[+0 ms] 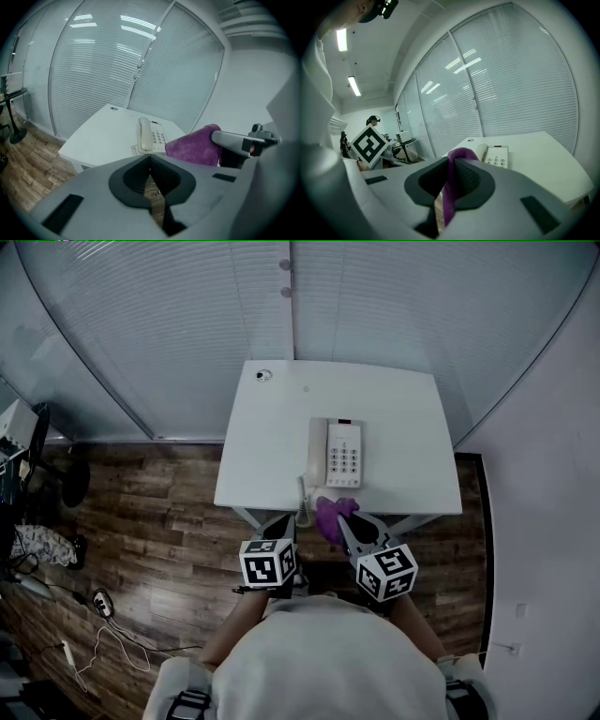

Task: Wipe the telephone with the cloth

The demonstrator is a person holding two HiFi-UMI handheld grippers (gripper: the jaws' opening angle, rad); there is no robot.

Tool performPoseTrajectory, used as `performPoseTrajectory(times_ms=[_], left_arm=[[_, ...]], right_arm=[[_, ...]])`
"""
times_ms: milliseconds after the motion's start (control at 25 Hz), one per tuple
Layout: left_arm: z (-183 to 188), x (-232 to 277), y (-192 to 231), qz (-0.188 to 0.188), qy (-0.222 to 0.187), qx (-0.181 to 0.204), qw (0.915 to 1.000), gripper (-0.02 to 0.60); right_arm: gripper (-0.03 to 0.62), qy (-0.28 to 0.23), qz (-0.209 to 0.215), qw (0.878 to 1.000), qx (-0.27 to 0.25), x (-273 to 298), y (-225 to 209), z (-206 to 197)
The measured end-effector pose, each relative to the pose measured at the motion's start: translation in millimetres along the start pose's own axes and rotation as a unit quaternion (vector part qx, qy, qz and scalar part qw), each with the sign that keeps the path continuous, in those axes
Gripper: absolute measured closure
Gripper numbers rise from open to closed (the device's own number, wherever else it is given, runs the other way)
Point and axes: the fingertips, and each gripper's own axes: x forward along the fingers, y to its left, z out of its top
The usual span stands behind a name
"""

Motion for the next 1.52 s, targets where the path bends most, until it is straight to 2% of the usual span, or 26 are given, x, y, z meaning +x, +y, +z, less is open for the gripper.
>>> performPoseTrajectory(times_ms=[640,1520], left_arm=[[-21.9,-17.2,-13.5,0.02,-0.013,-0.032,0.9992,0.56],[-5.6,-15.1,-16.5,0.02,-0.024,-0.03,0.999,0.56]], right_arm=[[0.549,0.002,0.014,1.0,-0.008,-20.8,-1.0,-6.0],[0.551,-0.001,0.007,1.0,-0.014,-29.5,-13.5,-2.3]])
